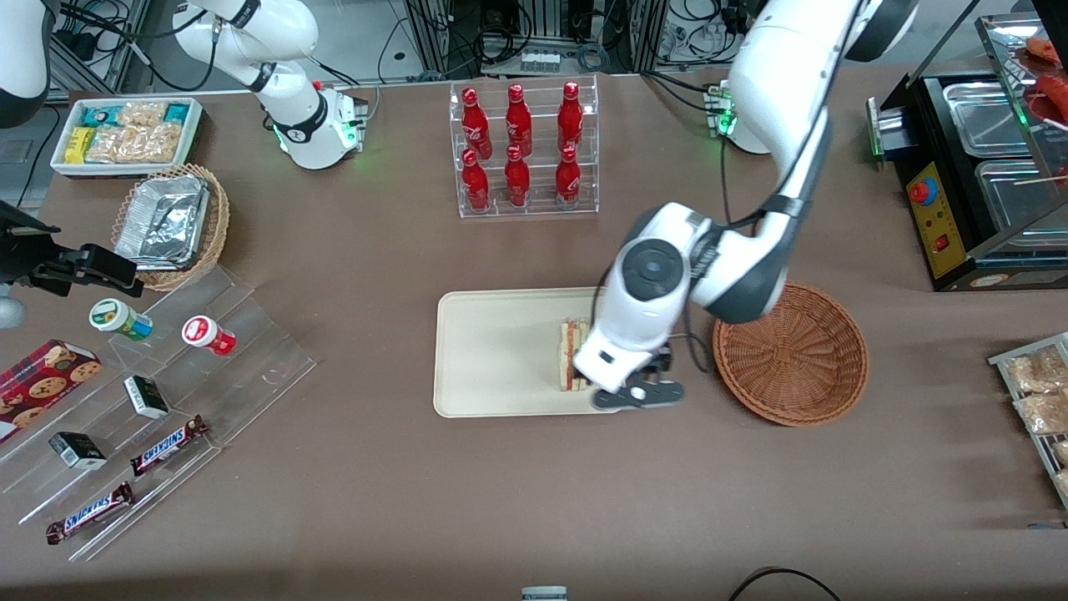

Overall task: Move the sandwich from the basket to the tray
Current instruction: 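Open the left gripper, release the sandwich, and raise the gripper away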

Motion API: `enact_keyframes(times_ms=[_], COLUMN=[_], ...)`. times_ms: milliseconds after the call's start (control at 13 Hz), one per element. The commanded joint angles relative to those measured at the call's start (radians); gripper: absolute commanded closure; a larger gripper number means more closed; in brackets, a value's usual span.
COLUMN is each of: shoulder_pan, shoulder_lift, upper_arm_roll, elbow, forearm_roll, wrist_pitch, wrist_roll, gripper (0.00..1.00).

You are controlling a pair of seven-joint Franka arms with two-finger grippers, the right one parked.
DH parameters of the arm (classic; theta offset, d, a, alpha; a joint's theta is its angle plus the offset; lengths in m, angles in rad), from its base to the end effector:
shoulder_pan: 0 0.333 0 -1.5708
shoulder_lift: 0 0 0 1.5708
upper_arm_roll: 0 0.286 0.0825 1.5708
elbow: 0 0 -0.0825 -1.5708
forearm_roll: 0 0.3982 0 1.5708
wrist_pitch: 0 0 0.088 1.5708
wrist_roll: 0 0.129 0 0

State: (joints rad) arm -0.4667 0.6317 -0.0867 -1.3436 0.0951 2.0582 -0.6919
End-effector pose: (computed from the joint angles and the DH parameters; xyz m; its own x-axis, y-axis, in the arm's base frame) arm 0.6326 -0.3695 0.3142 0.9892 0.1168 0.0885 0.1149 -0.9930 0.0261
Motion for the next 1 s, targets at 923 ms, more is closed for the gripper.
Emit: enact_keyframes(times_ms=[923], shoulder_pan=[0.325], shoulder_lift=[-0.263], upper_arm_roll=[-0.008], elbow=[-0.017], forearm_roll=[-0.109], wrist_pitch=[-0.464], wrist_roll=[0.344], gripper=[0.00])
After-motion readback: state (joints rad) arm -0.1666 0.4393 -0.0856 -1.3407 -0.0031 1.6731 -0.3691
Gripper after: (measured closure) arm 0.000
